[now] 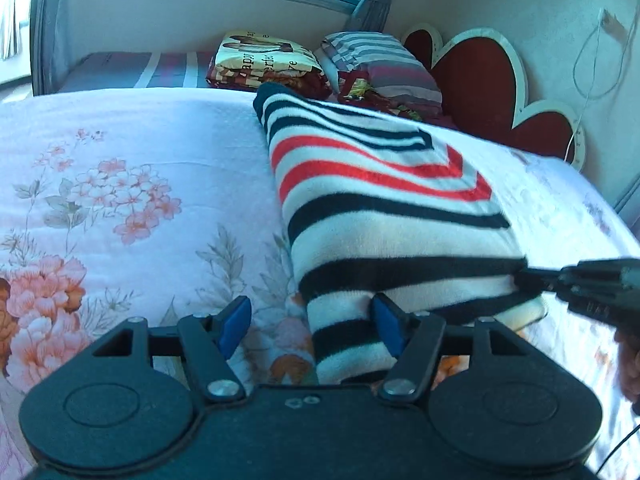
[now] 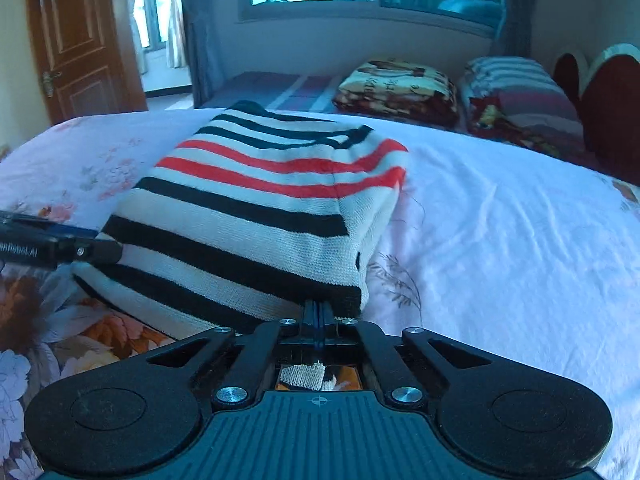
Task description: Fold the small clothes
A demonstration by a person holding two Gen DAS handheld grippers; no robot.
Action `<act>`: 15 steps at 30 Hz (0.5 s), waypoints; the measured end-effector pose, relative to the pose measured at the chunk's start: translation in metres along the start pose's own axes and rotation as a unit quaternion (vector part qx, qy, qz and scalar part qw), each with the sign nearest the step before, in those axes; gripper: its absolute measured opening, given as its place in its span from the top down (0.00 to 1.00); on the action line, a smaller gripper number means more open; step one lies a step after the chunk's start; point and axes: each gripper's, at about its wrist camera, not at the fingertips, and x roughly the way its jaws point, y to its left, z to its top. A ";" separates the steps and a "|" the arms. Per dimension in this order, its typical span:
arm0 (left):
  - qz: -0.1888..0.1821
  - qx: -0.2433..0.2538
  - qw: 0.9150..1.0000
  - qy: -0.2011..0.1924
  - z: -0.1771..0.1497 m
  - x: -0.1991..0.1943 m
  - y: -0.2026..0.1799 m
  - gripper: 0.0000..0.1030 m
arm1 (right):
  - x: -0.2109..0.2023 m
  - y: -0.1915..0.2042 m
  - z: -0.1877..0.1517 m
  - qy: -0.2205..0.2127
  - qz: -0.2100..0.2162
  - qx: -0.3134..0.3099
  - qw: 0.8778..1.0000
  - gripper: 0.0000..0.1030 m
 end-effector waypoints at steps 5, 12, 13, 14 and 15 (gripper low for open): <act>0.003 0.008 1.000 0.004 -0.011 -0.017 -0.003 0.38 | -0.008 -0.002 0.000 0.005 -0.045 0.014 0.999 1.00; 0.009 -0.009 1.000 -0.005 -0.014 -0.022 0.006 0.35 | -0.040 0.007 0.008 -0.028 -0.015 0.026 0.999 1.00; 0.012 -0.007 1.000 0.009 -0.016 -0.014 0.007 0.34 | -0.027 0.007 0.005 0.000 -0.021 0.030 0.999 1.00; 0.015 0.003 1.000 0.011 -0.017 -0.013 0.005 0.34 | -0.015 0.005 -0.001 0.025 -0.026 0.040 0.999 0.98; 0.020 0.015 1.000 0.017 -0.013 -0.015 0.002 0.34 | -0.014 0.003 -0.002 0.019 -0.032 0.048 0.998 0.89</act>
